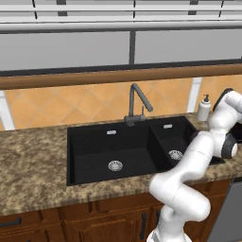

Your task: Pick the pan and sponge and place them into the sink. Then turn on the water.

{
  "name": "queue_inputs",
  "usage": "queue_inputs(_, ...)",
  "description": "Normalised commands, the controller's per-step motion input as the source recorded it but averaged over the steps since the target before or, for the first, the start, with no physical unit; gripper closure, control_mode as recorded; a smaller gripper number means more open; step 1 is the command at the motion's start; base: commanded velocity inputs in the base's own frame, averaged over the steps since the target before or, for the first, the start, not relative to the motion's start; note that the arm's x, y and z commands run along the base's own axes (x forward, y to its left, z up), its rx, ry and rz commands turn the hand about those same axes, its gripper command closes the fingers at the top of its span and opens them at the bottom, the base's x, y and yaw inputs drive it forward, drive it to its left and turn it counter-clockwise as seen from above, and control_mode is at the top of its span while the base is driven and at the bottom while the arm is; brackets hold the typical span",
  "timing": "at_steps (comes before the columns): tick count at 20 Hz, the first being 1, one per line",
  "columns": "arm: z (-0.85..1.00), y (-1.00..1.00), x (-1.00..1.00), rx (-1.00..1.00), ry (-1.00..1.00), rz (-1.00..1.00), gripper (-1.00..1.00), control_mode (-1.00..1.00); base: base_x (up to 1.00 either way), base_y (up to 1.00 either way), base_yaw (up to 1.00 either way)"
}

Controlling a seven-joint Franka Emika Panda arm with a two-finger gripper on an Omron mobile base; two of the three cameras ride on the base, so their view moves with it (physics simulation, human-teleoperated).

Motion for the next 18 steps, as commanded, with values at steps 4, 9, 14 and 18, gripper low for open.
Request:
queue_inputs(4,-0.16,0.0,0.03,-0.08,-0.07,0.0,-1.0,-1.0,0.0,0.0,0.0)
queue_inputs(9,0.22,-0.04,-0.07,-0.02,-0.12,0.0,-1.0,-1.0,0.0,0.0,0.0)
queue_inputs(14,0.35,-0.12,-0.92,-0.01,-0.23,0.0,-1.0,-1.0,0.0,0.0,0.0)
queue_inputs(18,0.0,-0.04,-1.0,-0.14,-0.22,-0.06,-1.0,-1.0,0.0,0.0,0.0)
